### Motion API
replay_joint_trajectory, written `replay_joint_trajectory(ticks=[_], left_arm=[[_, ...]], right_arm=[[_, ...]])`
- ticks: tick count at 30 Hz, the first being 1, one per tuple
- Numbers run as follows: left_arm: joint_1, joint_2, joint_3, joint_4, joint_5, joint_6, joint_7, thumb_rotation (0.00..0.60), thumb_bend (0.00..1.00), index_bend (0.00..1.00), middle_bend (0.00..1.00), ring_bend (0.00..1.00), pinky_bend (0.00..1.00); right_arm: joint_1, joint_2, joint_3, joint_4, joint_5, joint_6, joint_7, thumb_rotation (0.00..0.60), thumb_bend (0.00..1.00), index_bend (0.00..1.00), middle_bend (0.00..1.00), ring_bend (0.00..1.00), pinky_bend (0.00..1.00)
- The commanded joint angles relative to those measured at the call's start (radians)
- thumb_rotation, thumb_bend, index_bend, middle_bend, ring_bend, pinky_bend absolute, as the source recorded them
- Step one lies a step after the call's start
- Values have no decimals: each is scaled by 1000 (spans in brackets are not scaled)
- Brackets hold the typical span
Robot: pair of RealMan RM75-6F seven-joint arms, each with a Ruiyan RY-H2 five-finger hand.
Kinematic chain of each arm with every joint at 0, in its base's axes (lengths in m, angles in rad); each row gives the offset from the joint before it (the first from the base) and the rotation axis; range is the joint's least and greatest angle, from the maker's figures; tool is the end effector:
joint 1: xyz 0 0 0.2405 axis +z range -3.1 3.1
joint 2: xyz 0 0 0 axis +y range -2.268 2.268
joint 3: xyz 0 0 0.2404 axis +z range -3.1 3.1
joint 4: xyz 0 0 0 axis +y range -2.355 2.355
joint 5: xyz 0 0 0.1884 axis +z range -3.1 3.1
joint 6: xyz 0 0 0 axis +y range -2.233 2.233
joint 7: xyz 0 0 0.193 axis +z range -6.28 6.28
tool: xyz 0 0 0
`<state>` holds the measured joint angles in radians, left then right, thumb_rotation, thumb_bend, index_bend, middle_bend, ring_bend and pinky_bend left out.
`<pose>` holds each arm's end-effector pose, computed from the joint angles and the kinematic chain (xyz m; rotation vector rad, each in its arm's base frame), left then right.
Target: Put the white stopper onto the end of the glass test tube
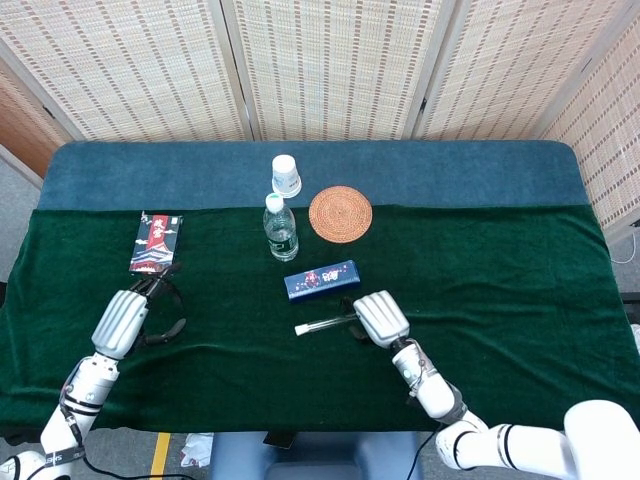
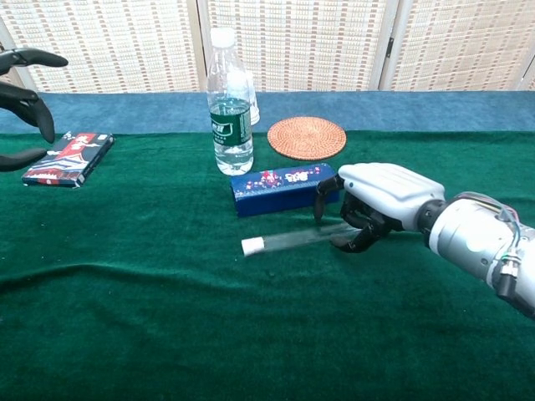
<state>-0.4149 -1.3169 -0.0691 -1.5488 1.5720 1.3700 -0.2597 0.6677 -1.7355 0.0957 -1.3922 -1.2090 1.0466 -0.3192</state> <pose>-0.1838 0.3042 0.0957 -1.5985 -1.0631 -1.3904 -0.1256 -0.3299 -0.0671 1.8992 -1.0064 0.9759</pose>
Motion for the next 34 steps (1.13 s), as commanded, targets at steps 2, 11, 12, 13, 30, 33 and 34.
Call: replay_joint_trajectory(ticks=[2,11,12,13,30,33,34], left_arm=[[2,2,0,-4,-1,0,4,600,361,110,520,341,315],[33,48,-10,2,-54,5,31,600,360,125,509,336,299],[39,53,-12,4,-65,5,38,600,360,135,503,332,293],[47,60,-14,8,-81,6,51,600,360,145,495,326,288],[215,135,25,-34,-161,127,216,600,361,171,379,233,163],[248,126,40,-42,-134,174,234,600,361,171,378,234,162],[258,123,44,-46,-128,185,237,600,361,171,378,234,162]], right_arm=[[-6,9,0,-6,-2,-4,-2,600,606,335,933,1000,1000],[-79,181,16,-171,-64,114,42,600,607,292,873,1000,1000],[-92,211,16,-197,-71,132,40,600,607,292,847,996,1000],[-110,253,12,-230,-80,155,40,600,607,292,806,985,1000],[-424,661,-124,-334,-283,467,314,600,606,40,47,161,116],[-473,658,-132,-300,-307,527,349,600,607,25,35,140,98],[-486,655,-135,-290,-313,541,355,600,607,24,34,139,96]])
